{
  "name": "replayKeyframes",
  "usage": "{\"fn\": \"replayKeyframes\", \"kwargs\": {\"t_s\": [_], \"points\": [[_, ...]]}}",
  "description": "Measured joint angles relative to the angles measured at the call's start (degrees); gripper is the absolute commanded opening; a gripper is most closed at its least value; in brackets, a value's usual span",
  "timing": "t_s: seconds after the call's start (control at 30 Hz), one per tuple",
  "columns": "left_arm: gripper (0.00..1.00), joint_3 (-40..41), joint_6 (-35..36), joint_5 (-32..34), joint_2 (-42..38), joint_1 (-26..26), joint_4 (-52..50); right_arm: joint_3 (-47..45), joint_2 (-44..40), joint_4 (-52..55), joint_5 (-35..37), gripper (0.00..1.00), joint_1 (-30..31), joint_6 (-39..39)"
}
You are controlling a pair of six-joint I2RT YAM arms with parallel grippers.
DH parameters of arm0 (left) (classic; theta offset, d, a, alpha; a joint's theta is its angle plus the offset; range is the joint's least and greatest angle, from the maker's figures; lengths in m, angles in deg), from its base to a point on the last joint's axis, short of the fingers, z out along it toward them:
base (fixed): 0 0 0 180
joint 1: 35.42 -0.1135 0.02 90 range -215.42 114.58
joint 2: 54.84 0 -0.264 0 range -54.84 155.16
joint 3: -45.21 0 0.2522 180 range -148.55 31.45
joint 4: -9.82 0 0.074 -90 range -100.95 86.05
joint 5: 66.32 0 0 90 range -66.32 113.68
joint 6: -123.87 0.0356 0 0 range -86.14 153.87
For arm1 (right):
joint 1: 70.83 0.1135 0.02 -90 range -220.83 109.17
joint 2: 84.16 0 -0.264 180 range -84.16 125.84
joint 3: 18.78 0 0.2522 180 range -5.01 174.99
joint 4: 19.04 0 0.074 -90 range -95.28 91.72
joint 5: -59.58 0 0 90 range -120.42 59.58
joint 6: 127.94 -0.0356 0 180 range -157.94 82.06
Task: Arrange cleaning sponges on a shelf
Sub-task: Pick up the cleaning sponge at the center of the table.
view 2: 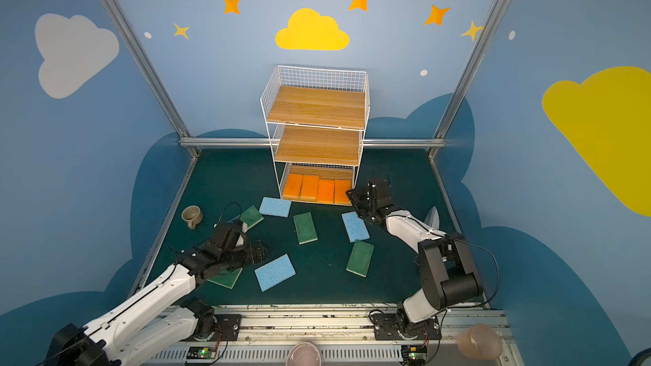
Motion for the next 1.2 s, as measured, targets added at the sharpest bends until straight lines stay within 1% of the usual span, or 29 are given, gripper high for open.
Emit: {"fn": "replayKeyframes", "kwargs": {"t_s": [0.07,0.17,0.3,0.4,0.53,0.67,0.9,1.07,1.2], "points": [[0.89,0.0,-0.2,0.5,-0.2,0.0,-1.1,1.0,0.4,4.8,-3.1,0.49,0.3,4.8],[0.93,0.0,-0.8,1.7,-0.6,0.0,-2.3,3.6,2.1,11.4,-7.1,0.49,1.9,12.2],[0.99,0.0,-2.0,3.0,-1.4,0.0,-2.4,4.2,4.5,15.0,-10.3,0.49,6.1,18.8],[1.0,0.0,-2.7,3.4,-2.1,0.0,-1.9,4.3,6.6,15.6,-11.3,0.51,9.4,21.4],[1.0,0.0,-3.2,3.6,-2.6,0.0,-1.2,5.2,10.5,15.7,-11.7,0.52,12.9,23.3],[1.0,0.0,-3.6,3.6,-2.5,-0.2,-0.2,7.2,14.5,15.6,-11.8,0.5,14.9,23.9],[1.0,0.0,-3.7,3.3,0.0,-1.3,2.7,10.3,18.4,15.4,-11.6,0.41,15.7,24.2],[1.0,-0.4,-3.6,2.7,2.0,-2.2,4.2,11.5,19.7,15.3,-11.1,0.38,16.0,24.3],[1.0,-0.5,-3.4,2.4,2.2,-3.1,5.4,11.8,20.4,15.3,-10.9,0.3,16.5,24.3]]}}
